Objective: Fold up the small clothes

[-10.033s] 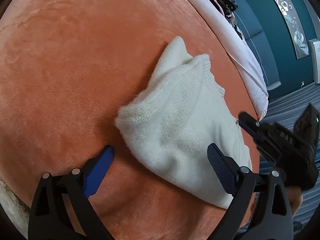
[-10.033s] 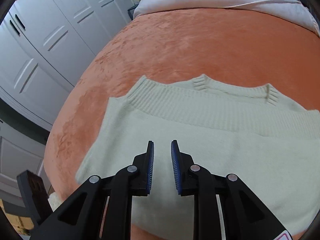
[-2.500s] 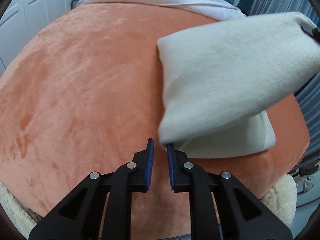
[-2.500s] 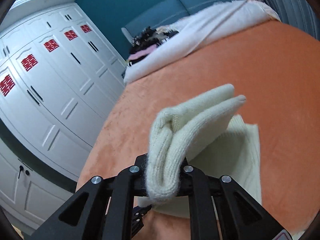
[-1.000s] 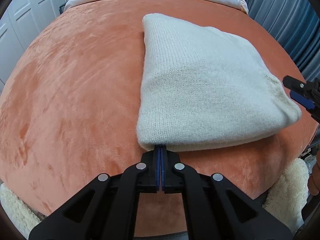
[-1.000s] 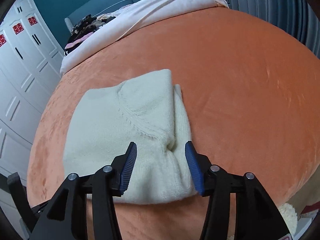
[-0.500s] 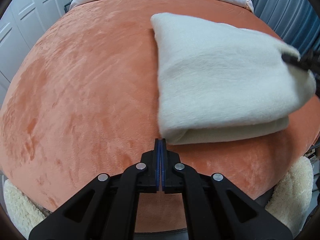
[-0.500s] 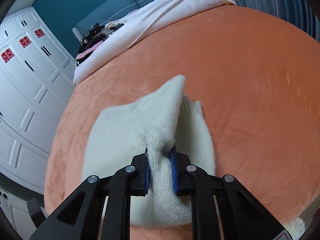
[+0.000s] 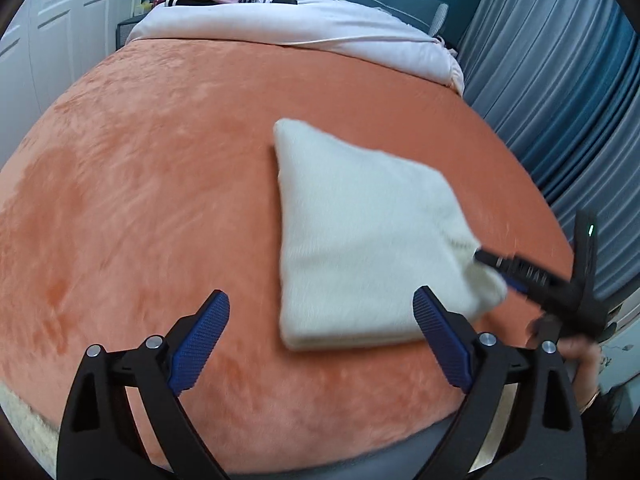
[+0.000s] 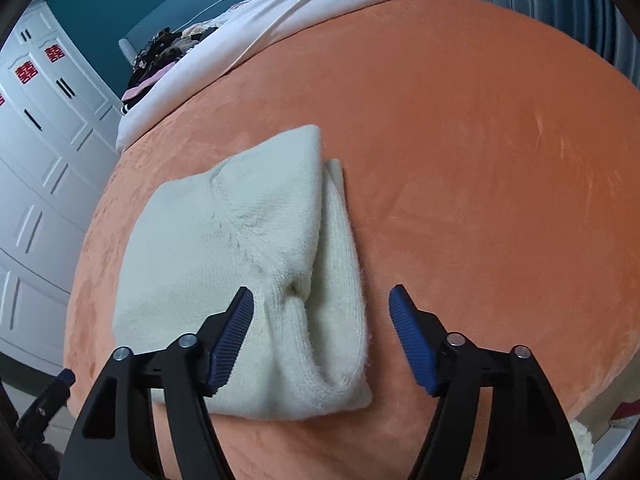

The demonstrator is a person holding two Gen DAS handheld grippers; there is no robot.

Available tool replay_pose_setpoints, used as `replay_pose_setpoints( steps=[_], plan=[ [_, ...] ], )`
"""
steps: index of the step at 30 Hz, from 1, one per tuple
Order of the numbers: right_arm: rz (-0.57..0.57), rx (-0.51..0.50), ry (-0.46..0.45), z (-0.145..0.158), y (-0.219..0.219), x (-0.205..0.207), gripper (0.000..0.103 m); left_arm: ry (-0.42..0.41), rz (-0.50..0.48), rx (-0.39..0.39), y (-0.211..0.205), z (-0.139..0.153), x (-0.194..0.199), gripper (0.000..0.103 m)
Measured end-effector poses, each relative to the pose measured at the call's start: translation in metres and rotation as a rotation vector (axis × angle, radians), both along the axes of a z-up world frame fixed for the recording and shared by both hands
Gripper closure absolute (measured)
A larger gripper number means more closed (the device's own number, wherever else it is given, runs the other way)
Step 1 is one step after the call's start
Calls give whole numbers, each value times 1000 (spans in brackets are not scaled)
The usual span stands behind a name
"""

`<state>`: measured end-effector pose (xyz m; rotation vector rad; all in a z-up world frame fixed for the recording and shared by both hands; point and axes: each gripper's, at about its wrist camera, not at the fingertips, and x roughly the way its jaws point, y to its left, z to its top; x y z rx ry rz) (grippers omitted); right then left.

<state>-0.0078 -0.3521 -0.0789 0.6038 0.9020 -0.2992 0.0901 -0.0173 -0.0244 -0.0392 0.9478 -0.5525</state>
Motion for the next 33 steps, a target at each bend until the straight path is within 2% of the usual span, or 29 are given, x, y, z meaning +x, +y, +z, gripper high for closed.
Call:
replay_pose_setpoints(
  steps=[4, 8, 11, 15, 24, 25, 29, 31, 32, 33],
  plan=[
    [-13, 96, 51, -26, -4, 20, 28, 82, -12, 8, -39, -17, 46, 11],
    [-2, 191, 44, -45, -6, 39, 24, 171, 1, 66, -68, -49, 81, 11],
    [-13, 266, 21, -55, -8, 50, 20, 214, 32, 70, -77, -68, 94, 5],
    [4, 253, 3, -59, -7, 59, 16, 222, 37, 68, -85, -79, 99, 5],
    [19, 231, -45, -64, -5, 69, 16, 224, 31, 23, -83, -92, 106, 5],
    [16, 228, -50, -64, -5, 70, 17, 224, 31, 19, -83, -93, 107, 5],
    [-5, 248, -80, -63, -10, 60, 41, 225, 26, 25, -86, -90, 106, 5],
    [-18, 256, -90, -59, -11, 56, 54, 221, 22, 34, -87, -84, 104, 10],
    [-24, 252, -93, -55, -11, 53, 62, 216, 19, 38, -87, -80, 102, 17],
    [-27, 257, -99, -50, -10, 50, 66, 206, 11, 43, -85, -73, 99, 26]
  ],
)
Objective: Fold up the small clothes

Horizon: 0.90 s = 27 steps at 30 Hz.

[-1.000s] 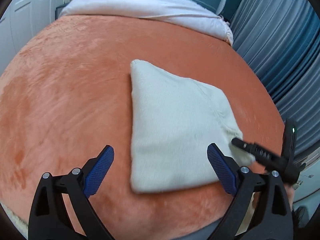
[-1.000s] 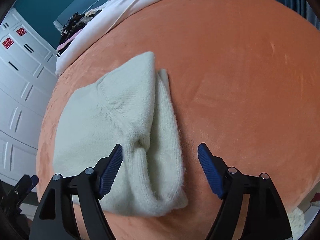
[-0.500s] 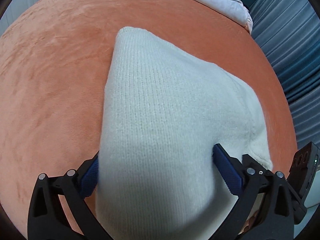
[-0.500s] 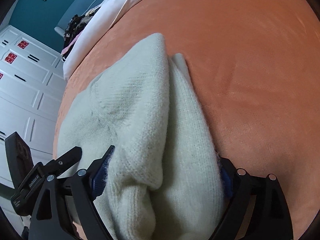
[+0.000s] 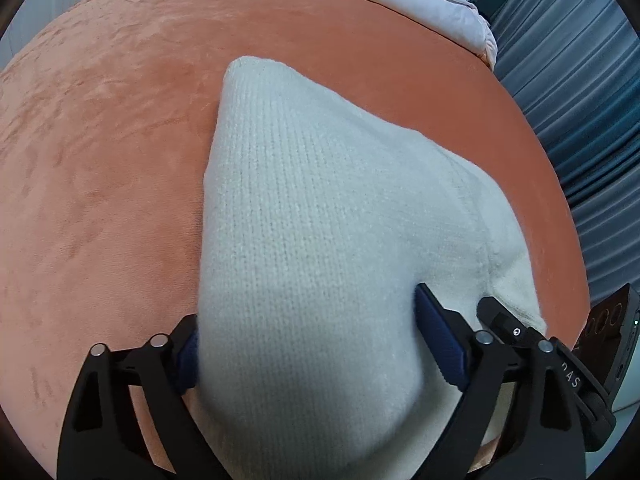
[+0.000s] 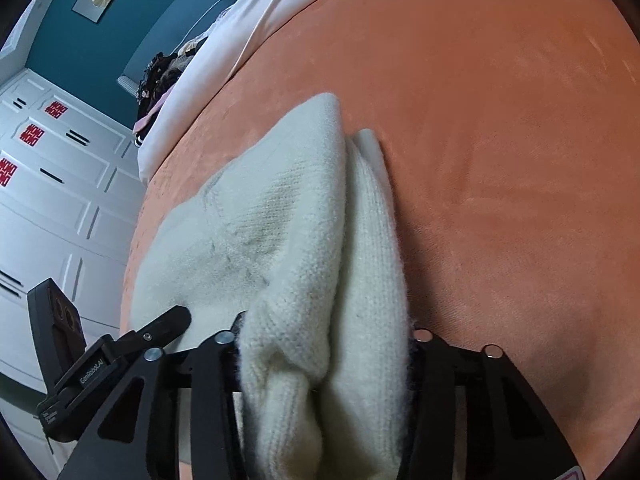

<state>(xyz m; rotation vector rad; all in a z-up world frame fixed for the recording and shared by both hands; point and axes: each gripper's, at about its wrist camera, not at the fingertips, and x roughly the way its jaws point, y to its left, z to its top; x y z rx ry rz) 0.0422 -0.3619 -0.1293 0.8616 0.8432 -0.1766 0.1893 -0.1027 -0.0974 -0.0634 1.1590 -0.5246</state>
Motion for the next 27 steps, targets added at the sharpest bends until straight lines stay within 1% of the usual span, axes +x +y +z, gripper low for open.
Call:
replay_pose_setpoints(
  steps=[2, 3, 6, 9, 10, 11, 12, 13, 14, 15, 17, 19, 20, 23, 24, 27],
  plan=[
    [0, 23, -23, 13, 1, -8, 69, -2, -20, -4, 3, 14, -8, 36],
    [6, 39, -35, 20, 1, -14, 69, 14, -28, -19, 7, 19, -12, 39],
    [49, 33, -30, 41, 8, -41, 69, 94, -45, -60, 24, 28, -36, 40],
    [97, 46, 3, 45, 17, -83, 68, 165, -68, -61, 39, 21, -72, 40],
    [101, 51, 16, 42, 19, -95, 68, 178, -74, -51, 42, 14, -83, 39],
    [95, 62, 41, 34, 22, -111, 66, 173, -80, -35, 44, 7, -93, 34],
    [86, 77, 60, 26, 23, -121, 63, 152, -80, -22, 45, 3, -99, 27],
    [66, 96, 75, 16, 23, -130, 61, 130, -80, -20, 46, 1, -102, 24],
    [44, 108, 81, 10, 23, -135, 55, 122, -83, -17, 44, 0, -103, 18],
    [21, 116, 76, 6, 23, -140, 51, 125, -86, -9, 41, -1, -100, 14],
    [-4, 108, 73, 2, 24, -140, 45, 119, -81, 14, 36, -3, -92, 10],
    [-9, 104, 77, 1, 25, -134, 44, 112, -81, 21, 32, -3, -87, 11],
    [-10, 101, 79, 0, 28, -133, 45, 105, -86, 23, 30, -1, -88, 17],
    [-2, 58, 65, 10, 30, -130, 63, 70, -100, 62, 22, 15, -95, 34],
    [7, 32, 51, 19, 32, -130, 66, 61, -102, 62, 22, 21, -96, 40],
    [26, -18, -14, 51, 41, -134, 68, 34, -108, 29, 27, 43, -100, 48]
  ],
)
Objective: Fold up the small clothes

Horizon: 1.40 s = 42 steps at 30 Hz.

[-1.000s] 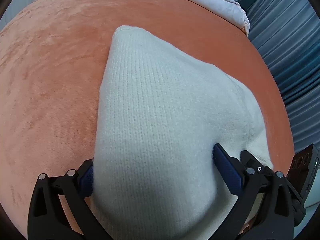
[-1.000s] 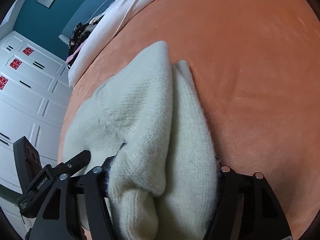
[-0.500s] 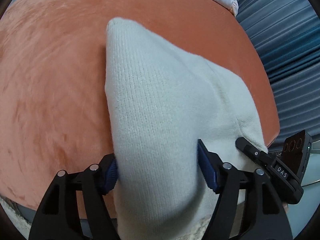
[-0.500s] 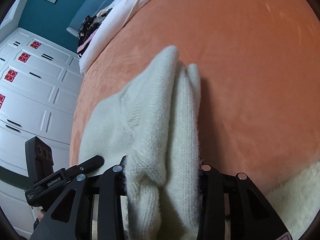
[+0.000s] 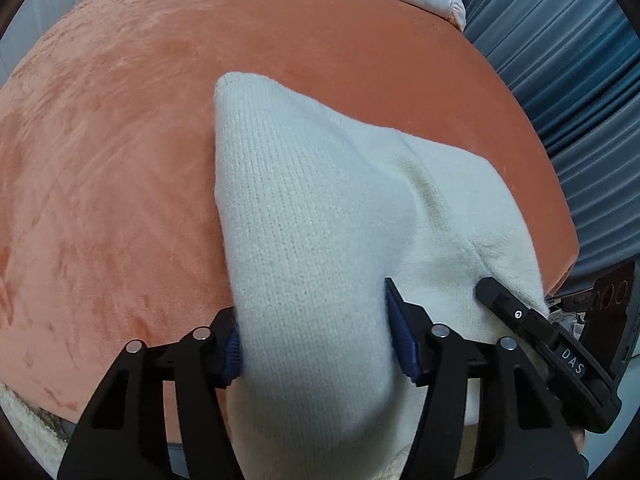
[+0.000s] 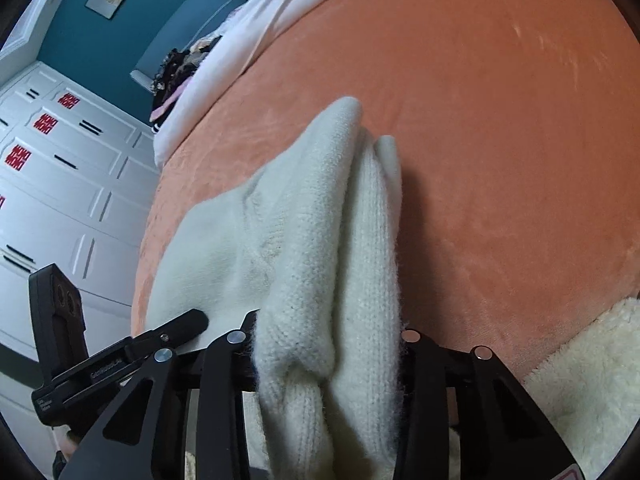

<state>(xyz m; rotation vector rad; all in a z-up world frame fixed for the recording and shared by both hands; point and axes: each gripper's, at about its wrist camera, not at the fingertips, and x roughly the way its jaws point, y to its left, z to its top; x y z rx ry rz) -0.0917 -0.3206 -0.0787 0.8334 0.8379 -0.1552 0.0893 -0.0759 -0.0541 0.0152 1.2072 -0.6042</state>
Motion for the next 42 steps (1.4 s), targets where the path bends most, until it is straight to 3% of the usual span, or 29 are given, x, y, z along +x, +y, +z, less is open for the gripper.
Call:
replay_pose_setpoints(
  steps=[4, 8, 13, 17, 20, 22, 23, 26, 28, 29, 30, 32, 35, 37, 39, 42],
  plan=[
    [18, -97, -107, 58, 18, -11, 68, -93, -18, -66, 6, 48, -8, 50],
    [13, -163, -252, 121, 27, -25, 68, -184, -32, -190, 18, 109, -13, 50],
    [41, -248, -470, 206, 46, -35, 68, -371, -41, -305, 50, 199, -24, 50],
    [82, -243, -614, 254, 65, -26, 68, -518, -25, -345, 83, 259, -27, 49],
    [120, -212, -667, 269, 77, -1, 67, -552, 1, -344, 103, 273, -10, 47],
    [146, -173, -651, 259, 81, 27, 65, -546, 25, -306, 111, 260, 10, 45],
    [160, -146, -628, 249, 81, 41, 59, -530, 45, -270, 114, 243, 26, 40],
    [219, -126, -457, 173, 84, 101, 38, -451, 110, -155, 122, 168, 68, 23],
    [165, -191, -180, 100, 83, 129, 39, -344, 181, -17, 134, 94, 90, 27],
    [144, -181, -54, 67, 81, 133, 53, -287, 209, 50, 142, 64, 91, 34],
    [135, -134, -6, 42, 79, 125, 57, -232, 226, 74, 152, 39, 88, 35],
    [96, -95, -17, 22, 79, 99, 56, -198, 258, 57, 169, 16, 73, 34],
    [121, -151, 19, 15, 87, 83, 56, -171, 289, 24, 181, 1, 60, 30],
    [135, -177, 21, 21, 88, 90, 54, -173, 296, 5, 184, -2, 69, 28],
    [126, -182, 13, 24, 92, 99, 40, -186, 299, 6, 181, -1, 73, 22],
    [123, -150, 4, 20, 91, 123, 39, -164, 308, 3, 179, -8, 84, 21]
  ],
)
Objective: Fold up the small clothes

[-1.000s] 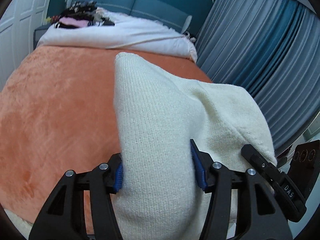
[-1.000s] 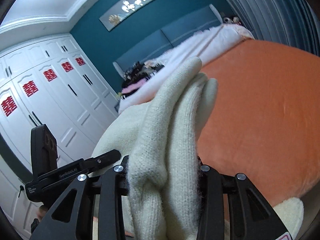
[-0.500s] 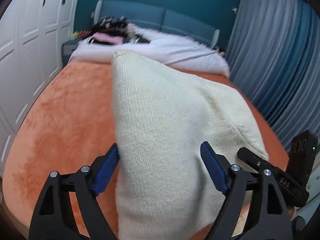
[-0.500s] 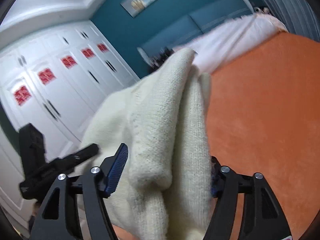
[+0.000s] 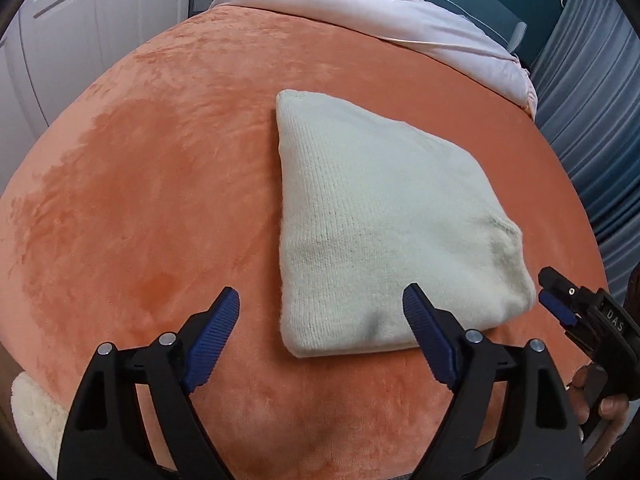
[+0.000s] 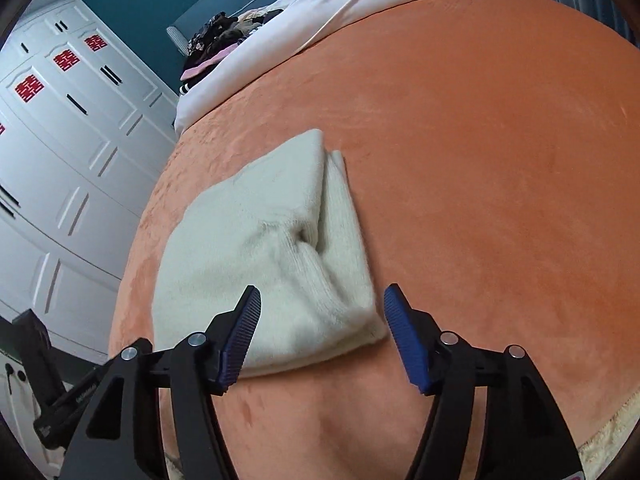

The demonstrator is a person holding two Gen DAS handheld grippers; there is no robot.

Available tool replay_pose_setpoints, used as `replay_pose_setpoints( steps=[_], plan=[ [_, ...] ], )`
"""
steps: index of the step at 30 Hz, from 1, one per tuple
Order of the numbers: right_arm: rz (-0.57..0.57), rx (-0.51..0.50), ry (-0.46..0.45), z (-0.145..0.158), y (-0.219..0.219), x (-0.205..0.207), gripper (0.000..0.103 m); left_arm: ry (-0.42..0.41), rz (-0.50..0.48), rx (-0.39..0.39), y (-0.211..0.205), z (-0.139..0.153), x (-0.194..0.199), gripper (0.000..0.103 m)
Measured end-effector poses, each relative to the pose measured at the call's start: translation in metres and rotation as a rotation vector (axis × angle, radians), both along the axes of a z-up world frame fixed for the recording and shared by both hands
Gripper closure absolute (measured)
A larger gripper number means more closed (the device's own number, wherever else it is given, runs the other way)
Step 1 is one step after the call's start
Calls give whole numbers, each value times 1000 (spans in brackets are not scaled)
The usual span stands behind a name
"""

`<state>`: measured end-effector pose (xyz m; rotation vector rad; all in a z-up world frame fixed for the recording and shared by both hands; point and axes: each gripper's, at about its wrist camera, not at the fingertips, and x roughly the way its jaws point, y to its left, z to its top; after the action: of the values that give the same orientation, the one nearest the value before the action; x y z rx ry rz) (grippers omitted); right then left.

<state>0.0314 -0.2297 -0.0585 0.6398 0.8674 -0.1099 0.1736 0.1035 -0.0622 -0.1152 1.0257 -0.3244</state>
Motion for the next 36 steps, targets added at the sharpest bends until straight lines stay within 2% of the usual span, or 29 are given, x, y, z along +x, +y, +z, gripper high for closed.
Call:
replay_pose_setpoints(
  steps=[2, 3, 4, 7, 8, 9, 10, 11, 12, 13, 14, 17, 19, 21, 22, 23, 25, 26, 28, 30, 33, 35, 36],
  plan=[
    [2, -5, 4, -3, -1, 19, 35, 31, 24, -94, 9, 0, 12, 18],
    [2, -6, 9, -5, -4, 30, 31, 45, 34, -142, 13, 0, 20, 11],
    [2, 5, 21, -10, -8, 42, 30, 60, 40, -184, 15, -1, 29, 9],
    [-14, 82, 74, -32, -16, 70, 27, 142, 54, -237, 13, -20, 62, 9],
    [-6, 114, 93, -41, -16, 78, 26, 184, 51, -266, 12, -32, 74, 10],
    [3, 142, 120, -51, -15, 87, 28, 216, 44, -285, 9, -41, 81, 17],
    [20, 166, 148, -61, -11, 97, 35, 235, 20, -325, 4, -47, 86, 26],
    [48, 175, 166, -66, -5, 105, 50, 231, 14, -318, -2, -46, 89, 31],
    [51, 118, 158, -59, 1, 109, 63, 205, 2, -286, -8, -39, 90, 39],
    [68, 66, 130, -47, 7, 110, 67, 170, -22, -261, -14, -28, 89, 44],
    [83, 27, 62, -25, 13, 106, 70, 119, -50, -248, -19, -12, 87, 50],
    [100, -26, -107, 24, 18, 83, 71, 12, -105, -283, -25, 20, 82, 52],
    [83, -62, -145, 30, 11, 72, 71, -11, -131, -252, -35, 20, 79, 52],
    [51, -55, -50, -4, -8, 77, 67, 3, -161, -124, -55, -4, 77, 52],
    [41, -49, 61, -34, -18, 84, 66, 32, -164, -65, -63, -21, 76, 51],
    [29, -32, 147, -55, -25, 89, 61, 31, -149, -102, -61, -30, 72, 47],
    [-17, 81, 67, -50, -38, 75, 61, 32, -82, -152, -46, -22, 66, 45],
    [-35, 70, 47, -36, -38, 69, 61, 33, -65, -149, -41, -17, 62, 45],
    [-58, -21, -29, -3, -30, 52, 60, -3, -50, -119, -36, -4, 52, 46],
    [-29, -85, -80, 16, -17, 42, 65, -36, -54, -41, -39, 6, 37, 44],
    [40, -165, -29, 9, 1, 44, 74, -40, -74, 58, -50, 10, 25, 43],
    [82, -205, 124, -30, 9, 62, 79, -34, -75, 119, -58, 8, 19, 43],
    [77, -199, 157, -44, 5, 62, 79, -26, -74, 138, -59, 7, 19, 43]
  ],
)
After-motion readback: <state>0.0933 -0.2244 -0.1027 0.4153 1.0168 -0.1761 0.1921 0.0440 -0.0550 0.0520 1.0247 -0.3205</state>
